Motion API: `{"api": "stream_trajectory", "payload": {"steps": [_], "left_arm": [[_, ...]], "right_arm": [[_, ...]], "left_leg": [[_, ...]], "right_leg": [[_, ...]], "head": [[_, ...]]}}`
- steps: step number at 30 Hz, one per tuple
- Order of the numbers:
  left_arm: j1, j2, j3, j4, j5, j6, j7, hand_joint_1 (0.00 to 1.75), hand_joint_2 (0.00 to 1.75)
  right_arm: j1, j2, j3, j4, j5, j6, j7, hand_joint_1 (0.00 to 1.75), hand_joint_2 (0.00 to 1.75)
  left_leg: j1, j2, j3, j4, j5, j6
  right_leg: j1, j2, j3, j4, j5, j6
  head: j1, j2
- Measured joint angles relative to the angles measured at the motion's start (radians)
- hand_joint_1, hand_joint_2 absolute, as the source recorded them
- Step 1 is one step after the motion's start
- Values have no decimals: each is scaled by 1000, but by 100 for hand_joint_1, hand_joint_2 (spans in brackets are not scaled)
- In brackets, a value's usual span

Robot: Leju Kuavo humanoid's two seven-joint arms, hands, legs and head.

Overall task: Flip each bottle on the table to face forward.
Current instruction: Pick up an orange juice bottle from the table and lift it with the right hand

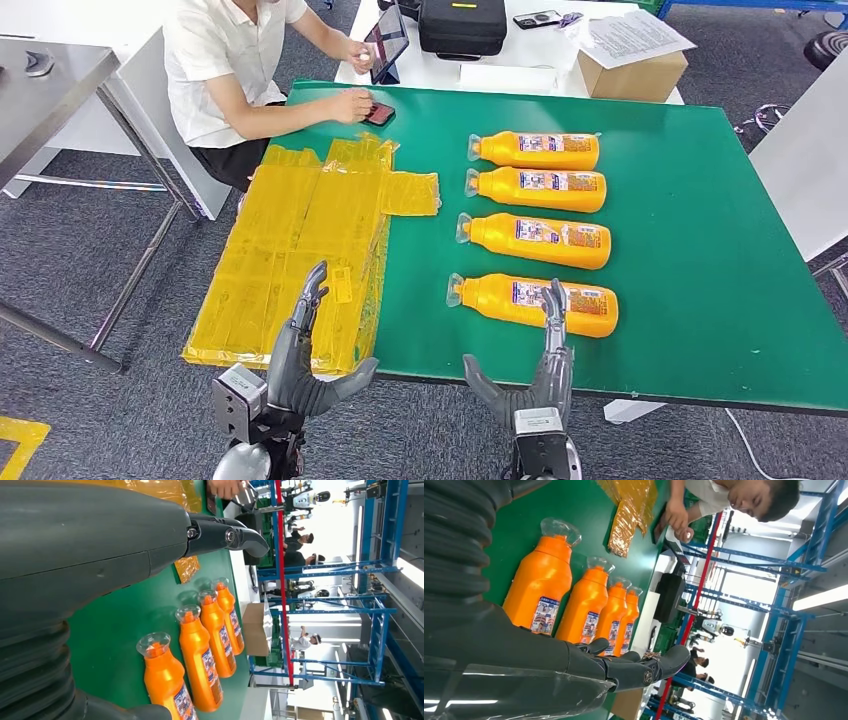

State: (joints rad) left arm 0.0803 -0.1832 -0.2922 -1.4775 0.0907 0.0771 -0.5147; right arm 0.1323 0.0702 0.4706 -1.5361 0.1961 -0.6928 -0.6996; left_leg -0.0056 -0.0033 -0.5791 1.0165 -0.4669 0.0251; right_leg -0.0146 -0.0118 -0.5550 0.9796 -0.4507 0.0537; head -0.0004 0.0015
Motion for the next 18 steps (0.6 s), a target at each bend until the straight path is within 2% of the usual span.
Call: {"api": "stream_trajectory", "payload": {"steps": [4,7,10,13,18], "left_arm": [[-8,2,0,8,-23,20,1,0,175],[-27,6,-1,31,-139,105,-5,0,175],[-54,9,-8,70,-235,160,-17,0,175],[-68,9,-16,97,-247,161,-23,0,175],[-77,9,-23,120,-248,160,-25,0,175]], "right_arm": [[-9,0,-1,11,27,0,1,0,175],[-32,-2,-34,69,171,4,18,0,175],[-80,-18,-113,152,326,16,56,0,175],[-131,-44,-196,216,462,10,93,0,175],[-168,-64,-261,272,529,7,124,0,175]], "left_leg": [[0,0,0,0,0,0],[0,0,0,0,0,0],[0,0,0,0,1,1],[-1,0,1,0,1,2],[-1,0,0,1,1,2]], "right_leg": [[0,0,0,0,0,0],[0,0,0,0,0,0],[0,0,1,0,1,1],[-1,0,1,0,2,2],[-2,0,1,0,2,2]], "head": [[0,0],[0,0],[0,0],[0,0],[0,0]]}}
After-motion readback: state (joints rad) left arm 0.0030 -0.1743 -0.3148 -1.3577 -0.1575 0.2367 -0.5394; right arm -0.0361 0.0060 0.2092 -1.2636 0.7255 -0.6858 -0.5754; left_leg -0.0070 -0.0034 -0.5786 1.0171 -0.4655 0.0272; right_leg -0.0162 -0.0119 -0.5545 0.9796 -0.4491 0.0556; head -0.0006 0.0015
